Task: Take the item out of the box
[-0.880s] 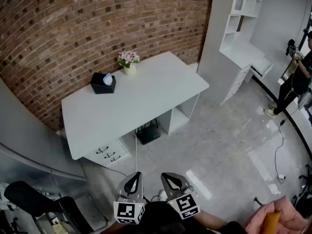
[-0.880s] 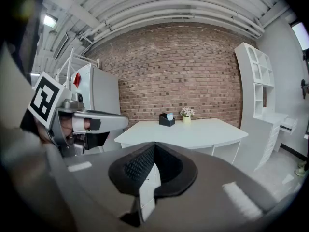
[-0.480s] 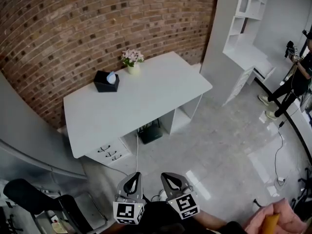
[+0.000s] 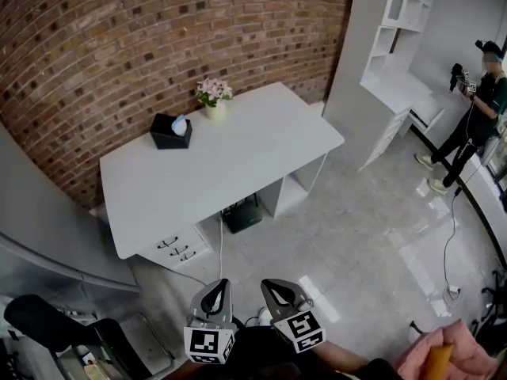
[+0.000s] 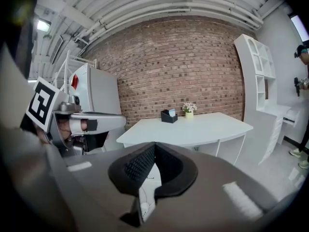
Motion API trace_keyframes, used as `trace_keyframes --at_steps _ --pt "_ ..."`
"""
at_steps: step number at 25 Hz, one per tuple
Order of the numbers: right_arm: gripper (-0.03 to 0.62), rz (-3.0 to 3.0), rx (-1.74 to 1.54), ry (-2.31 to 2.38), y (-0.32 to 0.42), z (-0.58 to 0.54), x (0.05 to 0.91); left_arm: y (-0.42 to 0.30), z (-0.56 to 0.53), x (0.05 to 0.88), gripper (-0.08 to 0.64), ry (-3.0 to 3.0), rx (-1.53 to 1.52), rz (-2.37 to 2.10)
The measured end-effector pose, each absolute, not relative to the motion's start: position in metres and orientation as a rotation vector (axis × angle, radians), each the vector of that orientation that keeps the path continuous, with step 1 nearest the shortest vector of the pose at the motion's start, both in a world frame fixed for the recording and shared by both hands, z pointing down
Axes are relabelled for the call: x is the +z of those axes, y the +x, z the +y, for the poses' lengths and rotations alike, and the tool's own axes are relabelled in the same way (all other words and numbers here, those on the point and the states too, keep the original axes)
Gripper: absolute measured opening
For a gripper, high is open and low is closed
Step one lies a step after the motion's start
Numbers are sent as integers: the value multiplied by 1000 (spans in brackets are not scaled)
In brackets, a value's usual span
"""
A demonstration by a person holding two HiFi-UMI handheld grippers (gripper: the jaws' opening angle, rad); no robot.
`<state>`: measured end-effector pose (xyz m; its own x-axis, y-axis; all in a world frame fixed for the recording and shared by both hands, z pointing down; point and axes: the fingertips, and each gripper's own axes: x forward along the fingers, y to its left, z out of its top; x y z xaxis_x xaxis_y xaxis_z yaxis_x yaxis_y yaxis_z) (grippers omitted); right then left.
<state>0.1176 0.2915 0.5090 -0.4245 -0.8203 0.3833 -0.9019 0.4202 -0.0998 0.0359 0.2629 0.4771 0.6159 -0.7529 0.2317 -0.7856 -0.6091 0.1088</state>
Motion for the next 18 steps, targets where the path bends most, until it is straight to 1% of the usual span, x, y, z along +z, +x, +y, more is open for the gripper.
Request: trace_keyframes --at_steps 8,18 --pt "2 -2391 388 1565 102 259 500 17 236 478 5 2649 228 -1245" --pt "2 -2372 374 1620 60 194 488 -22 171 471 5 2670 222 -1207"
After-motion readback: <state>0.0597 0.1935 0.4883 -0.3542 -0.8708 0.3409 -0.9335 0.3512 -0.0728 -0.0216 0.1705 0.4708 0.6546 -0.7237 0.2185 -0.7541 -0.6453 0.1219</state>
